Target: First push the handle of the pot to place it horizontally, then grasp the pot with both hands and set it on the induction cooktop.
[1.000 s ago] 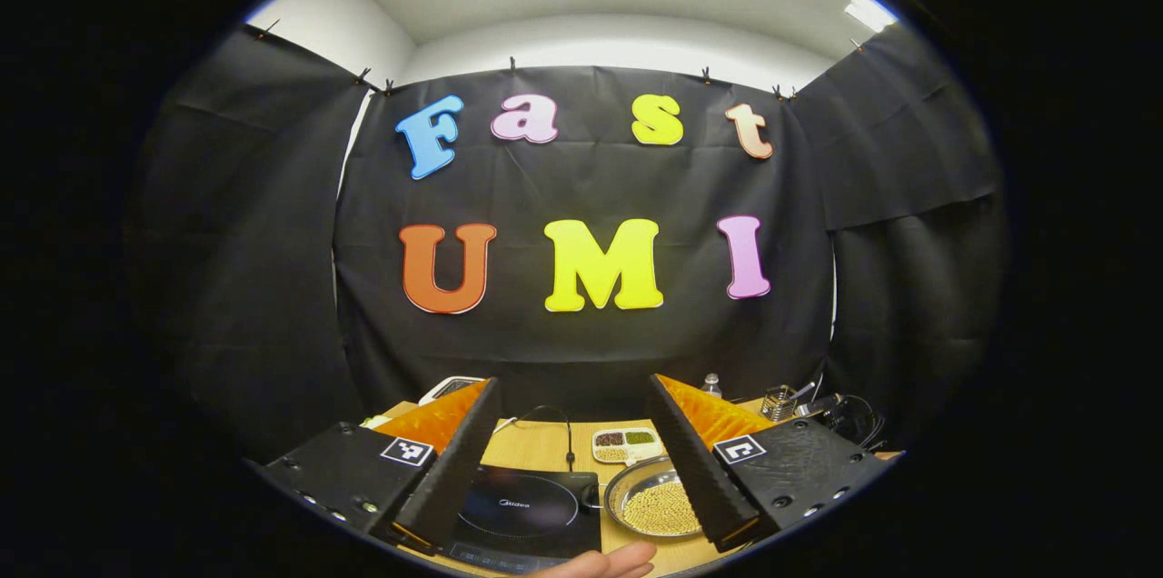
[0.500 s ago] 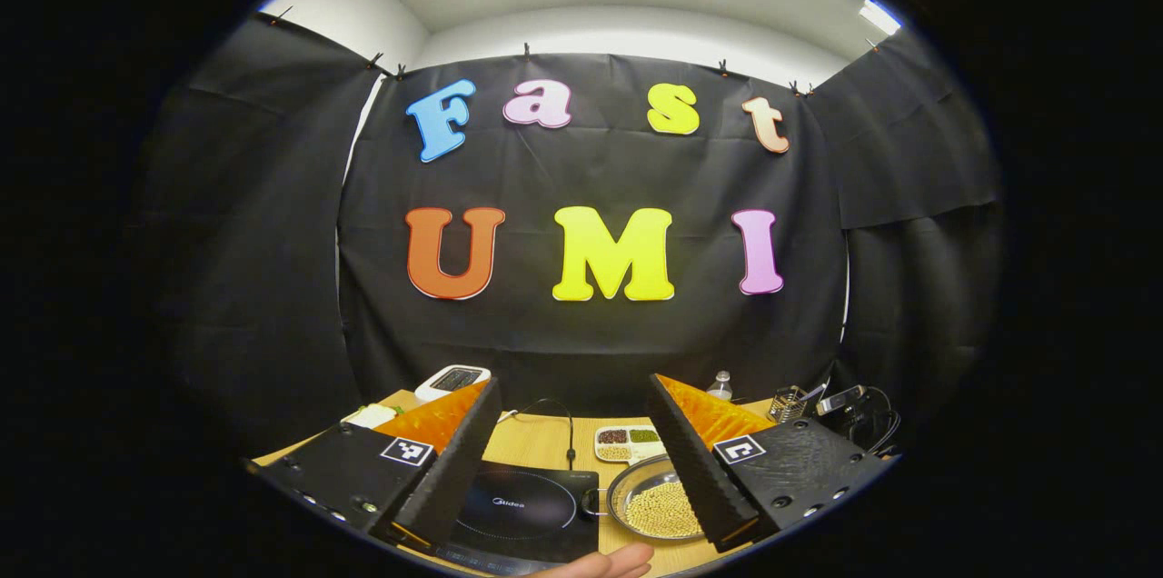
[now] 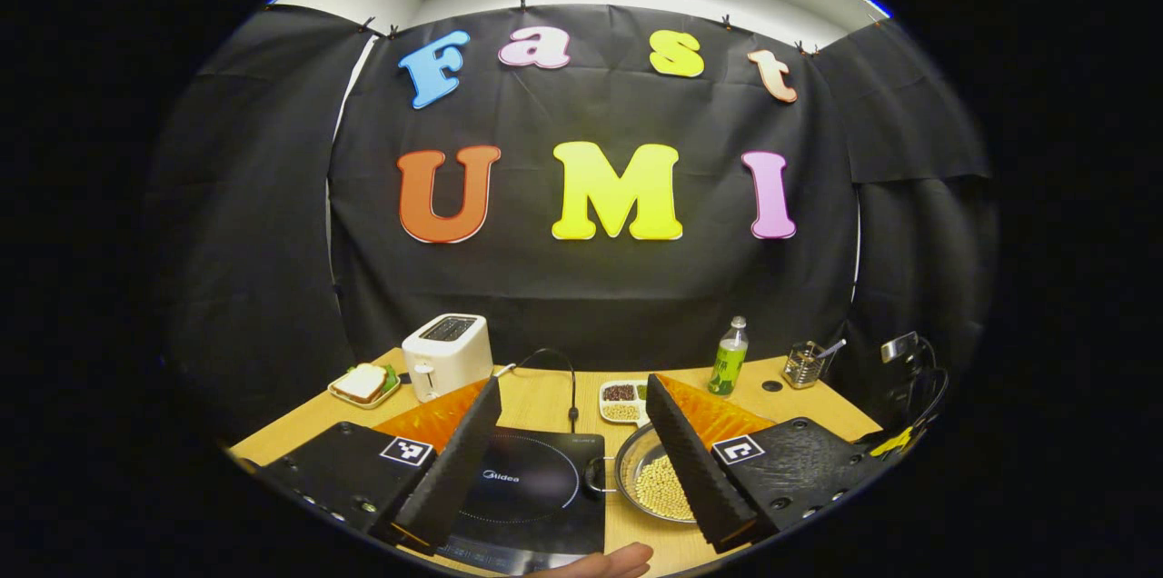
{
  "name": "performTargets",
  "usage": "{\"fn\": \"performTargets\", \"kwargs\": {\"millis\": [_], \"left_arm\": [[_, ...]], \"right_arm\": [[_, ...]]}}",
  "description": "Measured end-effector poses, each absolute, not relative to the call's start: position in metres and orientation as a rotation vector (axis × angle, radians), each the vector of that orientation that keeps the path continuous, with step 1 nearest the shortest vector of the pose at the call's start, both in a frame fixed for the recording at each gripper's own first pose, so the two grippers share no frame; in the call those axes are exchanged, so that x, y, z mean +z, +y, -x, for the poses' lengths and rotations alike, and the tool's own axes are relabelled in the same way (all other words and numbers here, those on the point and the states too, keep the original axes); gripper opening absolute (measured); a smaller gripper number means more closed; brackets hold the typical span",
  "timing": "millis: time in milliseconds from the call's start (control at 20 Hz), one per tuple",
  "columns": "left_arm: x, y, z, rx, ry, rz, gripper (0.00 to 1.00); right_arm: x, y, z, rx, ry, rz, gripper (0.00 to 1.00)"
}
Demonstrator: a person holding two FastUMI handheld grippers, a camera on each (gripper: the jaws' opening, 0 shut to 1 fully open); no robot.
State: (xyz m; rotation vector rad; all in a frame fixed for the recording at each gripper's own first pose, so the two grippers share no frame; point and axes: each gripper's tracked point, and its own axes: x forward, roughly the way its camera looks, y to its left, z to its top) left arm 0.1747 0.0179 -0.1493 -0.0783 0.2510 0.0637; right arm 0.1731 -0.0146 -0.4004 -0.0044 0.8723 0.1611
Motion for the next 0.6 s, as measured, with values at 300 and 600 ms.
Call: {"fn": "performTargets", "kwargs": {"millis": [300, 600], "left_arm": [[-0.194, 0.005, -0.186, 0.031, 0.346, 0.097, 0.96], [-0.230, -0.008, -0.194, -0.002, 0.430, 0.104, 0.96]], "right_arm": [[-0.363, -0.022, -0.167, 0.145, 0.745, 0.003, 0.12], [-0.353, -0.020, -0.174, 0.124, 0.725, 0.009, 0.92]]}}
